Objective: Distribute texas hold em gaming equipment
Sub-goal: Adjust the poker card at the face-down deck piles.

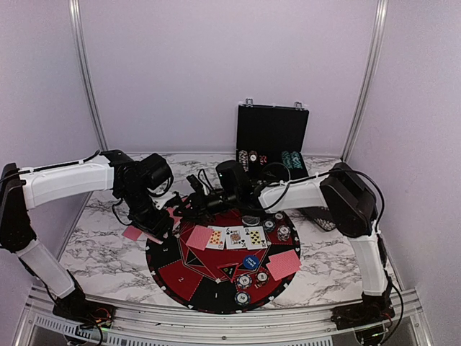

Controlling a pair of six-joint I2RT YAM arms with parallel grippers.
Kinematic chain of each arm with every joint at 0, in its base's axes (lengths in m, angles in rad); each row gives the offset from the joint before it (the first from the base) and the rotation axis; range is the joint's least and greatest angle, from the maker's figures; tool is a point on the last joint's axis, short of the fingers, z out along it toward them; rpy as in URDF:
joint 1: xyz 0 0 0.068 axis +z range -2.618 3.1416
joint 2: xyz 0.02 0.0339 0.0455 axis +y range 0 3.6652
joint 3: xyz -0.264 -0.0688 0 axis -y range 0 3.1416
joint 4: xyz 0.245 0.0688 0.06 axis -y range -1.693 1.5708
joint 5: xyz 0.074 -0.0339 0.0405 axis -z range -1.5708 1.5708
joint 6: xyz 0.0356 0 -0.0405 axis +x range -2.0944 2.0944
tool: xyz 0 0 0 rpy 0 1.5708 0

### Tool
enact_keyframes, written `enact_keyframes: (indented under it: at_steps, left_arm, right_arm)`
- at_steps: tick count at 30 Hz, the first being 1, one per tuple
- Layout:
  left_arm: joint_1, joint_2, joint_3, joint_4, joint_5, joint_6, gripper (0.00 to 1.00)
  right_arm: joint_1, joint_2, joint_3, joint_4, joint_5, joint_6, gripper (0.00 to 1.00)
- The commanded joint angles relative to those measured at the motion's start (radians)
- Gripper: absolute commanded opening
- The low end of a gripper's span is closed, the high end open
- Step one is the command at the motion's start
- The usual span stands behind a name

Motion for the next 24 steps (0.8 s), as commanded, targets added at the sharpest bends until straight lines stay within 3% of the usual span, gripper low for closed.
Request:
enact_keyframes:
  at_steps: [1,16,24]
  left_arm:
    - [-0.003,-0.027,0.021,-0.001,0.007,0.017,0.48]
    - [-0.003,-0.012,0.021,-0.002,-0.003,0.016,0.48]
    - [-0.003,-0.012,0.023,-0.005,-0.016,0.012,0.48]
  right_arm:
    - [-0.004,-0.053,-0.017,0.011,0.010,0.000,0.33]
    - [-0.010,-0.104,-0.067,0.103,-0.020,0.056,0.35]
    - [-0.010,-0.103,-0.099,0.155,-0.043,0.097,0.31]
